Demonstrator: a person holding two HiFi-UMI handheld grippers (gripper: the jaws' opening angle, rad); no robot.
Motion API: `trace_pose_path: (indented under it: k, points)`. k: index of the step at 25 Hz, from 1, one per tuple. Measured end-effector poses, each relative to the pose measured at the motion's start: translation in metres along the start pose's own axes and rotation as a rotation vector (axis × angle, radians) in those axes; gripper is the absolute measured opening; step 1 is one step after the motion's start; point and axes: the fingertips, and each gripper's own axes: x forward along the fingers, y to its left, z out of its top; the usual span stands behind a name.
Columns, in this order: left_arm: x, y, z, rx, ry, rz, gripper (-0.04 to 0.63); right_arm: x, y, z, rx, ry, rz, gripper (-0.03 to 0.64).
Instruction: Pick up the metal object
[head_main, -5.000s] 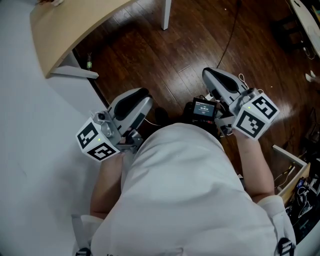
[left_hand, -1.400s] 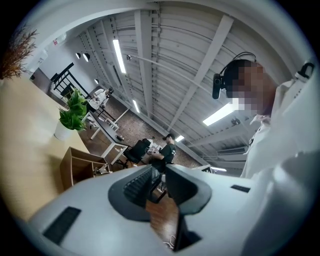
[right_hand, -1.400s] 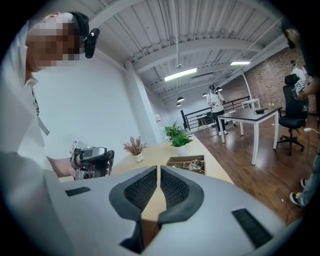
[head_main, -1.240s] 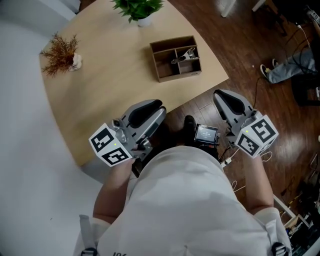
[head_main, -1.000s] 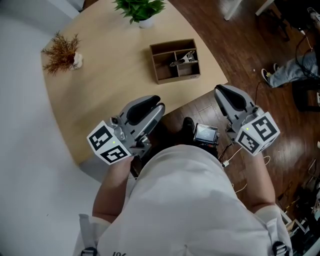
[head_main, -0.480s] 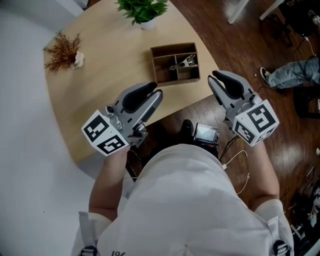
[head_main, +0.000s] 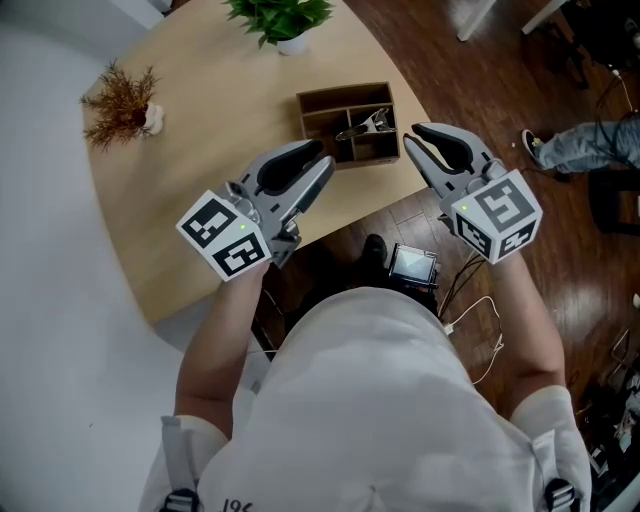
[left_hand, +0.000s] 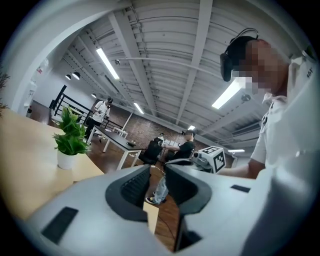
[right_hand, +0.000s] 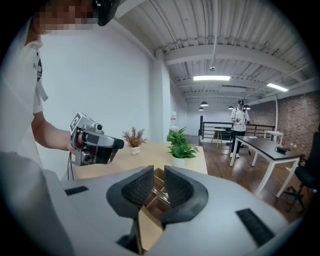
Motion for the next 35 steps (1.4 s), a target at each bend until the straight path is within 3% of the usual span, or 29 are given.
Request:
trace_pose_path:
  k: [6,25,35]
  points:
    - [0.017,0.020,-0.015,0.029,0.068,0.015,0.080,0.020,-0.008,-0.012,-0.042,0.048,0.008,0.046]
    - [0.036,0.065,-0.083,-0.086,0.217,0.051,0.080,0.070,-0.011,-0.086,-0.165,0.282,0.082,0.046]
    - [0.041,0.074,-0.107,-0.128,0.265,0.057,0.080,0.090,-0.018,-0.121,-0.324,0.412,0.075,0.044]
